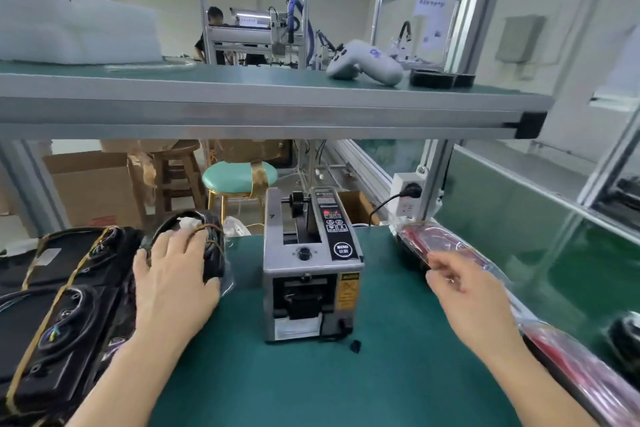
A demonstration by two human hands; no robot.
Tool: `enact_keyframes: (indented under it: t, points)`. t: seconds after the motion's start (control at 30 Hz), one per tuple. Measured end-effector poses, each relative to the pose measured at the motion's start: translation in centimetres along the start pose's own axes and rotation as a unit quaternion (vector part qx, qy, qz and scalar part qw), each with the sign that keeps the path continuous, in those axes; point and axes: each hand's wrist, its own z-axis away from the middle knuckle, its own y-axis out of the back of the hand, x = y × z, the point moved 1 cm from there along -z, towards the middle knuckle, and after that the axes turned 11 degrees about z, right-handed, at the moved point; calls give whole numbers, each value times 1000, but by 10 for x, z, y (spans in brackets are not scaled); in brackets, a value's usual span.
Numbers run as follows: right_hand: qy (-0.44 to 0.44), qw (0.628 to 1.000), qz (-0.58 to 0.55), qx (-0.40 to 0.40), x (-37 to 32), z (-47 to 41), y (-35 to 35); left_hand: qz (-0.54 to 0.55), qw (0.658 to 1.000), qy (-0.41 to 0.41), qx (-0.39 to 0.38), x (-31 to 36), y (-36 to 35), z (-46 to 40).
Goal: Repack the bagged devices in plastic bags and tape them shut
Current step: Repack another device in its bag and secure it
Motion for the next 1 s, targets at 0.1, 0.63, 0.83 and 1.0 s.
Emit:
enact_keyframes:
  t: [0.1, 0.63, 0.83, 1.0]
  points:
    - [-49, 991, 125, 25, 45, -53, -8, 124, 982, -54, 132, 28, 1, 24]
    - [-297, 926, 72, -224, 111, -174, -23, 234, 945, -198, 110, 75, -43, 96]
    - [-341, 898, -112, -255, 91, -153, -29, 261, 944, -196, 47, 81, -44, 96]
    - [-312, 924, -188, -114, 80, -107, -7, 313, 930, -192, 5, 81, -45, 96]
